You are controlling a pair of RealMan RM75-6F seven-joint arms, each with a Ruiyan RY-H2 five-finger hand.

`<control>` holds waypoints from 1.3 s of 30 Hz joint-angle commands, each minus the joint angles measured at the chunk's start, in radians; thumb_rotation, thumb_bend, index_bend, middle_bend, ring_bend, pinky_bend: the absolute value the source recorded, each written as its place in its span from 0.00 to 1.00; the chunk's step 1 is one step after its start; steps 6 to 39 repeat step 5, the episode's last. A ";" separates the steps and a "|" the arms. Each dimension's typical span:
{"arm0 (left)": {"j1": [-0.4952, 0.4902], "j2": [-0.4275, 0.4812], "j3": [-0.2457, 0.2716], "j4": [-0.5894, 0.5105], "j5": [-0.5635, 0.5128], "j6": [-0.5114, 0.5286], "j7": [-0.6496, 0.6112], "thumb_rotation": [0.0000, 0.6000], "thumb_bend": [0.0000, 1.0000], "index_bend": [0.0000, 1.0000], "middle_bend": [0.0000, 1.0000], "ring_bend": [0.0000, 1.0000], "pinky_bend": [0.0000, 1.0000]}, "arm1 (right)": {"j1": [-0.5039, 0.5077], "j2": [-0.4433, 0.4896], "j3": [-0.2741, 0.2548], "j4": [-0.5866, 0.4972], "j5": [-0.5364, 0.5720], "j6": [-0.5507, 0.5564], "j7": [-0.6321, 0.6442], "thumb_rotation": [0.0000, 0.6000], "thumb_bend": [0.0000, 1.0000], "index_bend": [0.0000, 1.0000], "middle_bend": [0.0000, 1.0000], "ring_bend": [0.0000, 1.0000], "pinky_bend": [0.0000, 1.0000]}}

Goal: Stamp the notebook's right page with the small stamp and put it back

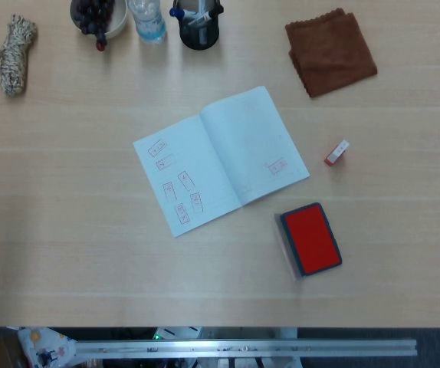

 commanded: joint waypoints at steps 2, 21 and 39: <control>-0.001 -0.001 -0.001 0.001 -0.006 -0.004 0.000 1.00 0.28 0.14 0.11 0.10 0.03 | -0.003 0.000 0.005 0.001 -0.002 -0.011 -0.004 1.00 0.35 0.50 0.44 0.29 0.23; -0.005 -0.002 -0.004 0.002 -0.011 -0.010 0.001 1.00 0.28 0.14 0.11 0.10 0.03 | -0.005 -0.005 0.013 -0.001 -0.007 -0.012 -0.007 1.00 0.35 0.50 0.44 0.29 0.23; -0.005 -0.002 -0.004 0.002 -0.011 -0.010 0.001 1.00 0.28 0.14 0.11 0.10 0.03 | -0.005 -0.005 0.013 -0.001 -0.007 -0.012 -0.007 1.00 0.35 0.50 0.44 0.29 0.23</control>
